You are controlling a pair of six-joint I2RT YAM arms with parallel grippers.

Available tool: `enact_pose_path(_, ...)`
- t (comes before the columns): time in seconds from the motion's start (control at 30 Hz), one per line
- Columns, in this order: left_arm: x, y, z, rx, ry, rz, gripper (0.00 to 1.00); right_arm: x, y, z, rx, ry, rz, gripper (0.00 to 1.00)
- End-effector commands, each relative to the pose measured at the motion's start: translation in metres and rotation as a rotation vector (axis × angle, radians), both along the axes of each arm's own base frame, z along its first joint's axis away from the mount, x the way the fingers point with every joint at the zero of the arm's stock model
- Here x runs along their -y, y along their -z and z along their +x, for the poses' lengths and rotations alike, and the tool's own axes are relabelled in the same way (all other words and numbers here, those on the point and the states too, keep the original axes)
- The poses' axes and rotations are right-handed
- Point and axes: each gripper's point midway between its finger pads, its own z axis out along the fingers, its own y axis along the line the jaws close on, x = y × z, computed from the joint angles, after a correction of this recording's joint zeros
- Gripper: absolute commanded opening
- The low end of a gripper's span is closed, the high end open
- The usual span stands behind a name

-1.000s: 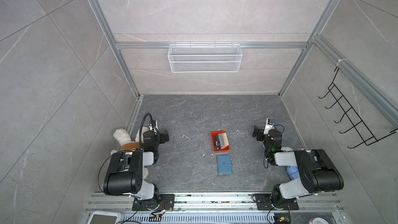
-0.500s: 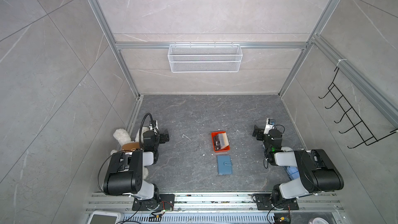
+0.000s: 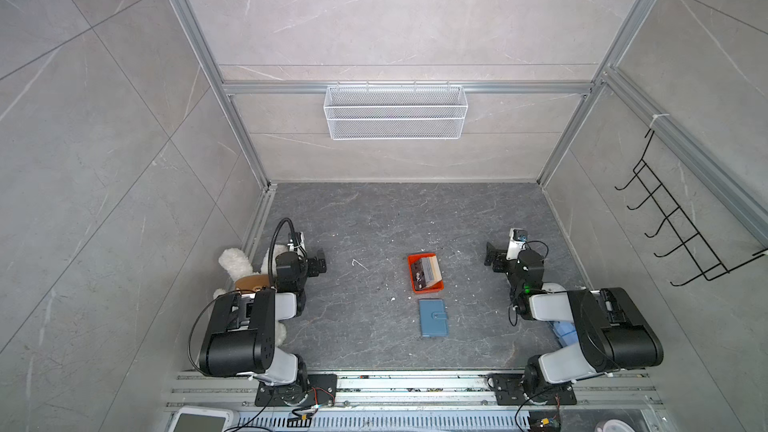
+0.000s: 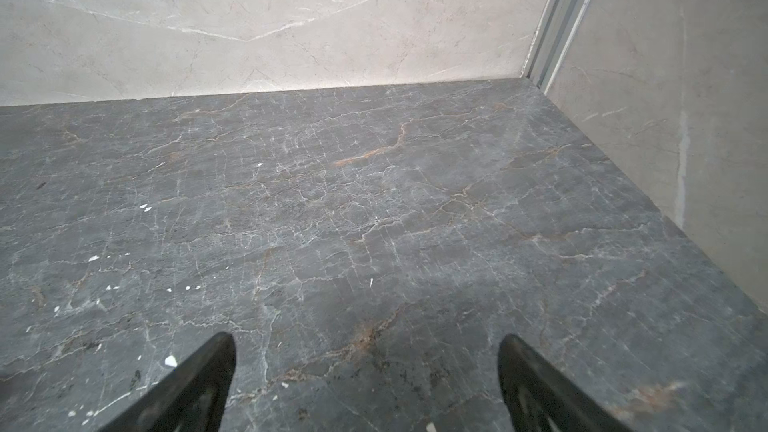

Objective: Put the credit cards into the card holder

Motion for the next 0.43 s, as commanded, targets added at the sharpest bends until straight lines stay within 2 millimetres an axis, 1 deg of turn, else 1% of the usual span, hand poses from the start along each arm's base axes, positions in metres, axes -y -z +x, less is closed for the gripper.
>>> enact_pose_path(0.0, 0.0002, -0.0117, 0.0053, 0.051, 0.016, 0.016, 1.00, -0.0055, -0.0007, 0.0040, -0.006, -0.029, -0.011, 1.00)
enact_pose_path(0.4, -0.0002, -0.0124, 0.0058, 0.052, 0.015, 0.018, 1.00, -0.0063, -0.0013, 0.0046, -0.005, -0.034, -0.011, 1.00)
